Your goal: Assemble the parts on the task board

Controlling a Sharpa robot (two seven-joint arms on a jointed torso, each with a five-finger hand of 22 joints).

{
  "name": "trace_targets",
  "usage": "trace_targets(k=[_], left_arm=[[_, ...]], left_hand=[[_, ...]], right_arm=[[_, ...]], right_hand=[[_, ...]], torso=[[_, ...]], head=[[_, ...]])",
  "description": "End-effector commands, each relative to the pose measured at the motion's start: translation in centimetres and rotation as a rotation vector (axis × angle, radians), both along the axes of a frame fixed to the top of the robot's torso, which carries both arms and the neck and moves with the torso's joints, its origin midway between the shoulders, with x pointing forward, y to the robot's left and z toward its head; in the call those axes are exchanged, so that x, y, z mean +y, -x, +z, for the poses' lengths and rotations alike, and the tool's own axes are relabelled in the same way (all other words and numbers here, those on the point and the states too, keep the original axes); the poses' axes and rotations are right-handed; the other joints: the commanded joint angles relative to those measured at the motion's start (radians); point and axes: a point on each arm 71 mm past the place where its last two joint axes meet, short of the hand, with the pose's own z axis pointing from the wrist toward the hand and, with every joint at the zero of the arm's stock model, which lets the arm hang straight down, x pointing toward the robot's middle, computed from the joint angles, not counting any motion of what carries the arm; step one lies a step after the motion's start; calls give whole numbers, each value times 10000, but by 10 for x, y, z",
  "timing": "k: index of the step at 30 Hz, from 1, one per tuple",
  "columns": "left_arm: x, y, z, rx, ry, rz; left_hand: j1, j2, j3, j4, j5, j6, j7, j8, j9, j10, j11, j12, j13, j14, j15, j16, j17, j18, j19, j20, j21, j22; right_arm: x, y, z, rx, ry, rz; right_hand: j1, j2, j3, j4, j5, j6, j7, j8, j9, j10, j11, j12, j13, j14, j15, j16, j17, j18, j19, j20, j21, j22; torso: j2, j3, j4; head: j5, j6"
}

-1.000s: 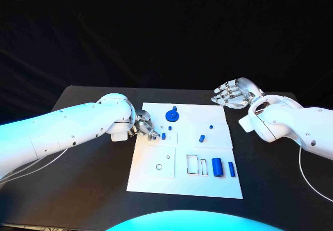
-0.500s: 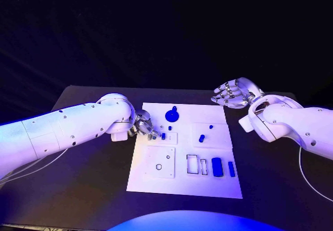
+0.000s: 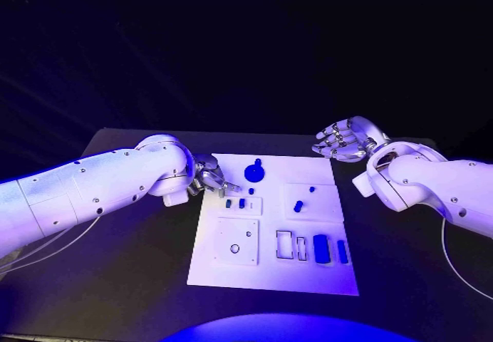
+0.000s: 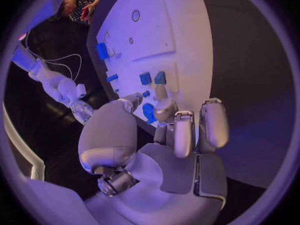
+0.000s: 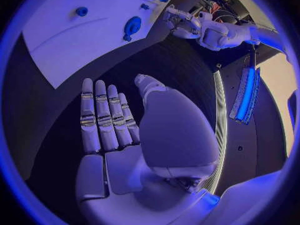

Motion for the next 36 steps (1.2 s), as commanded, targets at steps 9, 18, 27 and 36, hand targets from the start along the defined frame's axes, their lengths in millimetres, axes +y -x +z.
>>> trace_targets(k=[9, 18, 27, 36], left_arm=[[-11, -5, 26, -1832, 3039, 417], [-40, 4, 29, -4824, 3251, -2344], [-54, 7, 13, -5545, 1960, -4095], [-62, 1, -1, -5421, 943, -4482]], left_hand=[[2168, 26, -206, -29, 278, -2522, 1041, -503, -210, -3518, 968, -2688, -3169, -655, 800, -2117, -964, 721, -3008, 645, -2869, -3922], [4994, -615, 892, -618, 224, -3569, 1549, -1536, -1604, -5689, 1559, -4450, -4908, -3672, 1377, -4301, -4483, 986, -4546, 1243, -4586, -5492], [5268, -927, 1104, -741, 196, -3271, 1419, -1853, -2337, -6071, 1729, -4843, -5675, -4627, 1542, -4498, -5336, 980, -4924, 1397, -4812, -5532], [5138, -941, 555, -534, 207, -2571, 1250, -2086, -2939, -5955, 1670, -4673, -6152, -4478, 1507, -3872, -5564, 999, -4787, 1411, -4757, -5483]], right_arm=[[1, 1, -1, -37, 11, 240], [1, 1, 0, -86, -48, 373], [1, 1, -1, -78, -53, 400], [1, 1, -1, -71, -56, 404]], right_hand=[[-38, -62, 56, 7, 46, 106, 359, -48, -22, 96, -3, -83, -10, 113, -5, -69, -40, 61, -33, 28, 8, -48], [32, -34, 121, -34, 52, 130, 341, -48, -28, 105, -15, -100, -10, 124, -10, -86, -65, 62, -27, 25, 11, -79], [43, -33, 131, -41, 52, 134, 339, -48, -30, 106, -17, -103, -11, 127, -11, -88, -69, 63, -25, 24, 12, -84], [47, -35, 135, -44, 52, 134, 341, -50, -31, 107, -17, -105, -11, 128, -11, -90, -72, 63, -25, 24, 12, -88]], torso=[[8, 9, 2], [12, -13, -4], [6, 8, 4], [24, 7, -19]], head=[[-71, 74], [-127, 135], [-126, 157], [-105, 159]])
